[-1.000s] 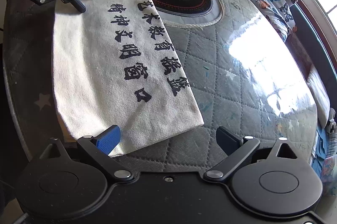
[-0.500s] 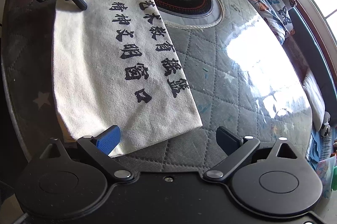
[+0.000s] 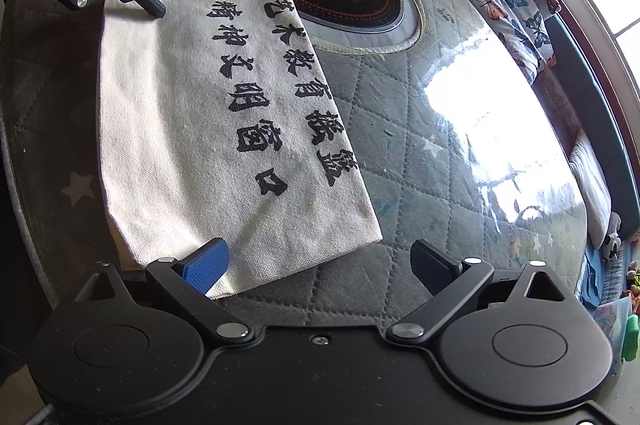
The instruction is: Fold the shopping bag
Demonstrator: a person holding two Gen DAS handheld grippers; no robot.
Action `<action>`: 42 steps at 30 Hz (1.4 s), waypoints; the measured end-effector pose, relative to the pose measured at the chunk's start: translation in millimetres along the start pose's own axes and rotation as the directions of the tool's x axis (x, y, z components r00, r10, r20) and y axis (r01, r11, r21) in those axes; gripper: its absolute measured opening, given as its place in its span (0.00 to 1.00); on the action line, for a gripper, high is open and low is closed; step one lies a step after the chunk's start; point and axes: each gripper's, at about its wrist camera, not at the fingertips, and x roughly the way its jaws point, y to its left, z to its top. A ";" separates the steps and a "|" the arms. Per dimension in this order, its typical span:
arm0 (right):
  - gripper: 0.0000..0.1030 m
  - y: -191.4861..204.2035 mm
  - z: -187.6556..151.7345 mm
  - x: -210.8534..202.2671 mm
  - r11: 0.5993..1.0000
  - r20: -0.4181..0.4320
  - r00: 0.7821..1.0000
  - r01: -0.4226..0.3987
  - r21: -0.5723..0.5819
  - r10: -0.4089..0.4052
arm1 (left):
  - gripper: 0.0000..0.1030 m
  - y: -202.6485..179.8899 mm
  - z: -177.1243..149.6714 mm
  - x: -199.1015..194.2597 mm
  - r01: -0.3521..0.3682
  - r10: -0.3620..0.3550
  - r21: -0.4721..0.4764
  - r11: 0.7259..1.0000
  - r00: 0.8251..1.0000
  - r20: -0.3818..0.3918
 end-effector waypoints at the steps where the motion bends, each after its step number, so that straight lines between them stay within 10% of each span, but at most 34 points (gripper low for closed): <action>1: 0.96 0.0 0.0 0.0 1.000 0.000 1.000 0.002 0.001 -0.002 | 0.48 -0.1 0.4 -0.2 -0.003 0.003 -0.003 1.000 1.000 -0.002; 42: 0.98 8.2 3.4 -4.1 0.998 -0.005 0.998 0.068 0.005 -0.068 | 0.61 -18.6 11.1 -22.2 -0.078 0.073 -0.062 0.995 0.995 -0.069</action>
